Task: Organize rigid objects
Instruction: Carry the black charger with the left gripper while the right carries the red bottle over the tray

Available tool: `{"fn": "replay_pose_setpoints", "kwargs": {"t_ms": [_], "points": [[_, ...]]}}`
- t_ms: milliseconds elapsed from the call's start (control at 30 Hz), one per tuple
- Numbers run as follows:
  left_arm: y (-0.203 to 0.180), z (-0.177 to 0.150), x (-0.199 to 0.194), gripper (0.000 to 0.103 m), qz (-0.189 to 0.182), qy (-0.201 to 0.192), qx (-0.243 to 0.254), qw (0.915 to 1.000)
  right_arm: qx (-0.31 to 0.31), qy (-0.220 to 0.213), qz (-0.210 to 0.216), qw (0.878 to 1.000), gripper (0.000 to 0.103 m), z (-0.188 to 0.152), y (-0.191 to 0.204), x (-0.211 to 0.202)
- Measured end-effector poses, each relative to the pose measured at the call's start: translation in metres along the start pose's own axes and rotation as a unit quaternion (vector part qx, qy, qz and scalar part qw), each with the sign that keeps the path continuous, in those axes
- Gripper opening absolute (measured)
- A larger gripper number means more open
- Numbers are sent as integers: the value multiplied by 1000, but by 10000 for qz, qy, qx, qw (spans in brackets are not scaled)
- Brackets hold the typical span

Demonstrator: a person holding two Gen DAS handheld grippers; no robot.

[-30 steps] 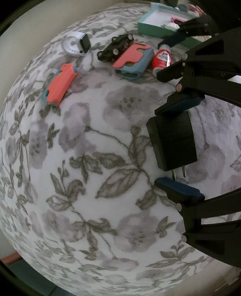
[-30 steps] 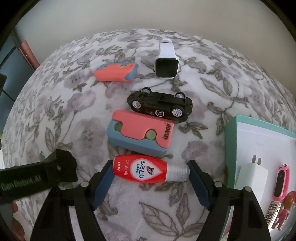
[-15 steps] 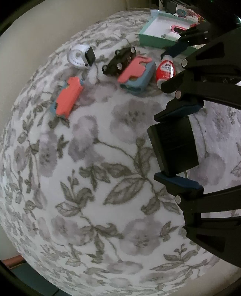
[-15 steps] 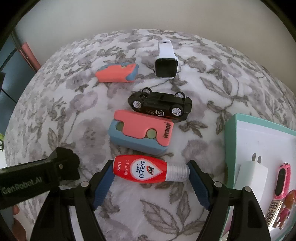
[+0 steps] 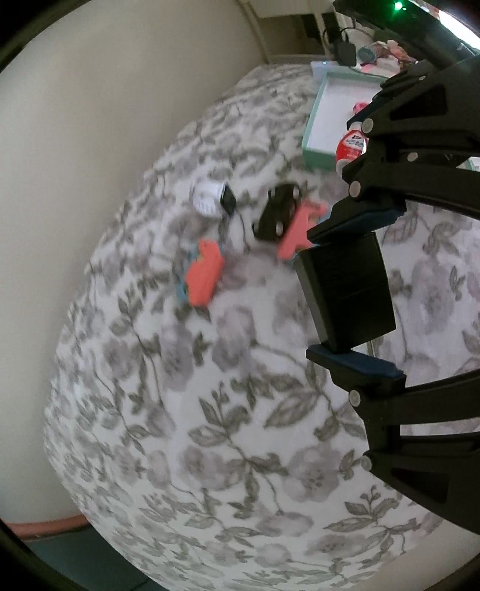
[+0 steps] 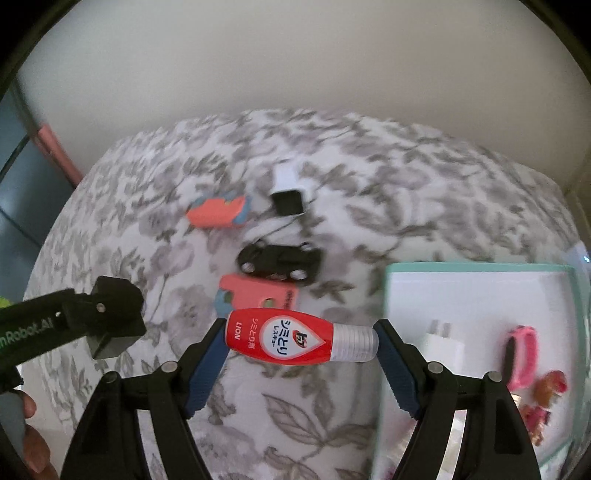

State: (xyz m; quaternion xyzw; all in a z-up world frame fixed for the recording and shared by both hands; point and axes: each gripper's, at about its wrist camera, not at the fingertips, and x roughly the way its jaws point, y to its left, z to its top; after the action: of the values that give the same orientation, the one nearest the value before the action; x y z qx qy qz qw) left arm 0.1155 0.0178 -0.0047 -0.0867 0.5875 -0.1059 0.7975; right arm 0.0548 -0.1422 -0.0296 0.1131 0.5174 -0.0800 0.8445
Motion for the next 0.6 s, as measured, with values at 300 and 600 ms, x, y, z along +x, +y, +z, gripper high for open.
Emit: {"fn": "replay_pose_setpoints", "kwargs": {"t_ms": [300,600], "points": [[-61,-17,-3,58,-443,113,572,9973,737,-188,-363,9964,80,0,-60,-43],[-140,-30,21,58,-383,459,1319,9895,1414,-204,-865,9859,80,-3,-138,-53]]}}
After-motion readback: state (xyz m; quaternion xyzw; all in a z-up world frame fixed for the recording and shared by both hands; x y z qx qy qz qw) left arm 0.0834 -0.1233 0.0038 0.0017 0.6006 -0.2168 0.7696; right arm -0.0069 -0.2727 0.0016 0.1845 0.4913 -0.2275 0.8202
